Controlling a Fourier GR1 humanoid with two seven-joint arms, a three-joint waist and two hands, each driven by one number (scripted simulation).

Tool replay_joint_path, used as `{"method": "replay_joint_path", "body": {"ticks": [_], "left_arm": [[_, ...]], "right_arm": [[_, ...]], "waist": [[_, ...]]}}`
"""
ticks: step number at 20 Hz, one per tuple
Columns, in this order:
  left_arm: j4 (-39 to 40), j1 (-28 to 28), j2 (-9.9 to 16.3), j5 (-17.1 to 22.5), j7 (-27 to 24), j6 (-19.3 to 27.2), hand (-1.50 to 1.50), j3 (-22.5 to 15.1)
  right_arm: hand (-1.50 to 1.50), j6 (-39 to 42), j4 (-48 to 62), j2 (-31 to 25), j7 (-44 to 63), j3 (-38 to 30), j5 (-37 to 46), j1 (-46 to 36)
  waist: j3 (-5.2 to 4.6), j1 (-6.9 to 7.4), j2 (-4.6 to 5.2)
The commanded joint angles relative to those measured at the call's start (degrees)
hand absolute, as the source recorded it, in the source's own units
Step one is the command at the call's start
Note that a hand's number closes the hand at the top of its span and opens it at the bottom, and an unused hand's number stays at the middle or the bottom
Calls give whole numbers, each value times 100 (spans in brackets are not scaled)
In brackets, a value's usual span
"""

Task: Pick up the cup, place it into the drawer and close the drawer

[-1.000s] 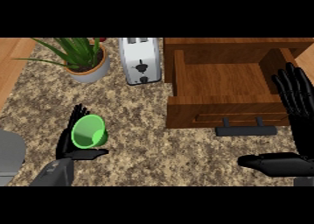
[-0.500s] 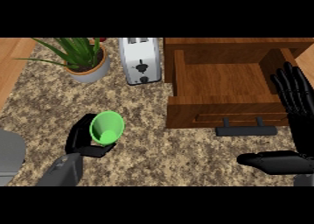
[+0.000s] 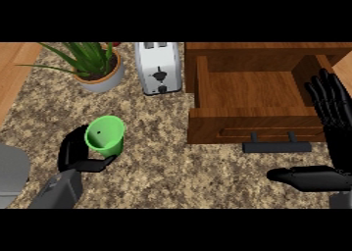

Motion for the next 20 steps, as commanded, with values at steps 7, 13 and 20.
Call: {"method": "replay_joint_path", "body": {"ticks": [7,13,20], "left_arm": [[-516,-161,220,302,-722,-609,150,185],[-1497,-720,-366,225,220,6,150,-278],[-3125,-1156,-579,237,1661,911,150,-686]], "right_arm": [[-150,-57,-532,48,372,74,-25,164],[-150,79,-191,-111,77,-236,-169,205],[-150,-63,-321,-25,329,-117,-25,173]], "waist": [[5,0,-46],[23,84,-83],[25,139,-107]]}}
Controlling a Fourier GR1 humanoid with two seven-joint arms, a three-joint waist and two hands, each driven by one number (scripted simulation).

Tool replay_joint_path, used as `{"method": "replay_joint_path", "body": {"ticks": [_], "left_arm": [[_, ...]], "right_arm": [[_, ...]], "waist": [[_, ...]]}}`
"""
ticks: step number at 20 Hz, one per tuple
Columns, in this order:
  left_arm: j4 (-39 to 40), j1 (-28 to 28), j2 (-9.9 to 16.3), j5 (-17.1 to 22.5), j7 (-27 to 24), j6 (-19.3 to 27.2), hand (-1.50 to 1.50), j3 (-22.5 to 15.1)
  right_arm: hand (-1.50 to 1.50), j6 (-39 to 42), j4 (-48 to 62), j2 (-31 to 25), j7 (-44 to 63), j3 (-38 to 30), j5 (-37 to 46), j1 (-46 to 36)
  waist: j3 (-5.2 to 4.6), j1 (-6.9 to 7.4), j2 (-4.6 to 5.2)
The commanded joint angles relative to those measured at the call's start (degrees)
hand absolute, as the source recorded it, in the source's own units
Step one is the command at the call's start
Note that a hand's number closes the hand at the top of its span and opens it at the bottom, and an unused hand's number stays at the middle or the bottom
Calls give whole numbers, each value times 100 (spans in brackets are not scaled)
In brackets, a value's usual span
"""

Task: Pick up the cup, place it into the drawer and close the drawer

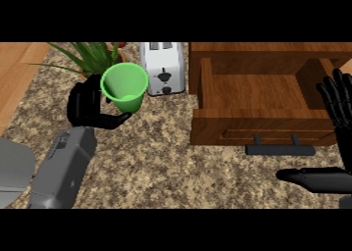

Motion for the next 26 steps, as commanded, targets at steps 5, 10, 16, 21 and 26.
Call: {"method": "replay_joint_path", "body": {"ticks": [5,10,16,21,26], "left_arm": [[-1857,-432,-449,-37,1687,806,150,-588],[-2228,-1069,-469,-126,2719,1194,150,-870],[-881,-2322,-620,4,2496,2461,150,-1532],[-567,-2804,-621,463,3008,2642,150,-1775],[150,-3406,-622,1144,3046,3402,150,-2381]], "right_arm": [[-150,-20,-89,29,-25,88,175,96],[-150,291,362,-106,-611,-324,-204,310],[-150,276,489,-260,-406,-357,-172,-143],[-150,7,-3,153,-323,95,189,210],[-150,340,205,-173,-307,-300,-312,7]], "waist": [[-2,2,7],[0,-26,17],[-3,-180,67],[-5,-160,49],[-2,-267,62]]}}
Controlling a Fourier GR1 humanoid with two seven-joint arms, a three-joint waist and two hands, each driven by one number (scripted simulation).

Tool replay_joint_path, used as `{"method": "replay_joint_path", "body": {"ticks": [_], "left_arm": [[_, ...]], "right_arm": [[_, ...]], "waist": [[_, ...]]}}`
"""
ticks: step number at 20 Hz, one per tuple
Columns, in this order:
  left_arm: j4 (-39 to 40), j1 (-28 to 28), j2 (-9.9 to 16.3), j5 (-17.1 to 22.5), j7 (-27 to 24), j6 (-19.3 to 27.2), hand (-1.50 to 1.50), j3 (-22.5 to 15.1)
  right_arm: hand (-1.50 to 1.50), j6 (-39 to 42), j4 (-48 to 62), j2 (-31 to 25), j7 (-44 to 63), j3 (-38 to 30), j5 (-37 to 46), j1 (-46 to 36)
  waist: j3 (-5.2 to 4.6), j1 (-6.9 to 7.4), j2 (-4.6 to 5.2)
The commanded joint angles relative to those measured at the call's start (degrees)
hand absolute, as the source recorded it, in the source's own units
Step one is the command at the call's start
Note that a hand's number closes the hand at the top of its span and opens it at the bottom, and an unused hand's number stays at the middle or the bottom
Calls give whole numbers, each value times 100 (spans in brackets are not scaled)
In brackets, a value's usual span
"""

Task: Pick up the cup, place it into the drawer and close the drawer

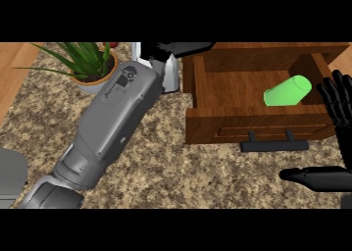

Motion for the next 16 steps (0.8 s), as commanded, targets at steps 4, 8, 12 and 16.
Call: {"method": "replay_joint_path", "body": {"ticks": [4,8,12,16], "left_arm": [[1200,-434,-3,675,-317,290,150,-583],[1564,-948,-3,944,-180,486,150,-866],[1573,-1045,-3,1491,-42,774,150,-1499],[1869,-771,-3,1473,-289,805,150,-2013]], "right_arm": [[-150,86,8,-163,145,-180,-203,-199],[-150,60,-107,-53,122,-61,-172,-145],[-150,82,383,-158,10,-188,-163,-413],[-150,179,-45,-189,206,-85,-203,-216]], "waist": [[1,-79,28],[2,-120,32],[6,-181,52],[3,-230,55]]}}
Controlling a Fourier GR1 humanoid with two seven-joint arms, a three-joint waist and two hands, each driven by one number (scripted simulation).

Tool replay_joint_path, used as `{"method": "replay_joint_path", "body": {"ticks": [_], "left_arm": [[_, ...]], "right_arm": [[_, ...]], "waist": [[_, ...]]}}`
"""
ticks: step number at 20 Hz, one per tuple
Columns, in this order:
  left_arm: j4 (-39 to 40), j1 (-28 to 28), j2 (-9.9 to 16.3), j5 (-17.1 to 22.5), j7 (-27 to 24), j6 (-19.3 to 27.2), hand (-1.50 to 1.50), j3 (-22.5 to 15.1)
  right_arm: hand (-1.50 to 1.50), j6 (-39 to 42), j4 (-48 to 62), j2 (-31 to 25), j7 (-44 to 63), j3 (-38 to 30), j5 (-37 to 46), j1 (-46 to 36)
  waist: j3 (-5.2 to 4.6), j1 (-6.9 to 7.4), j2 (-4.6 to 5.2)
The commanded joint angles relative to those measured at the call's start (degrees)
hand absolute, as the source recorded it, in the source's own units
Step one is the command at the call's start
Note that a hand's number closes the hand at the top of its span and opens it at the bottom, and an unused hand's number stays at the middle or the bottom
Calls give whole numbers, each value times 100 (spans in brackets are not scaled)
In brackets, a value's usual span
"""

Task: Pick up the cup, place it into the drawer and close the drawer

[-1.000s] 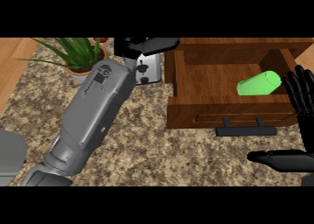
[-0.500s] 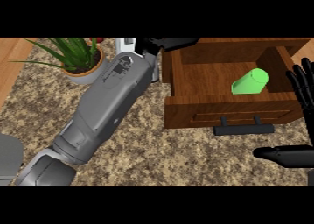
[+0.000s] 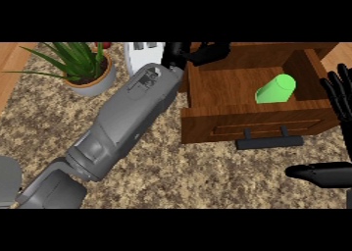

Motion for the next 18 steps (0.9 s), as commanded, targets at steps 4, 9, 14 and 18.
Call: {"method": "replay_joint_path", "body": {"ticks": [4,9,14,18], "left_arm": [[119,-57,0,245,454,373,-150,-1114],[323,114,0,247,600,336,-150,-1642],[402,-40,0,368,426,597,-150,-1762],[-111,105,0,642,95,967,-150,-1790]], "right_arm": [[-150,102,285,-111,-73,-108,-117,-246],[-150,53,163,-106,-49,-34,10,-273],[-150,169,95,37,-308,94,17,105],[-150,338,17,249,-151,150,-599,15]], "waist": [[4,-87,23],[3,-129,45],[1,-124,49],[-1,-97,23]]}}
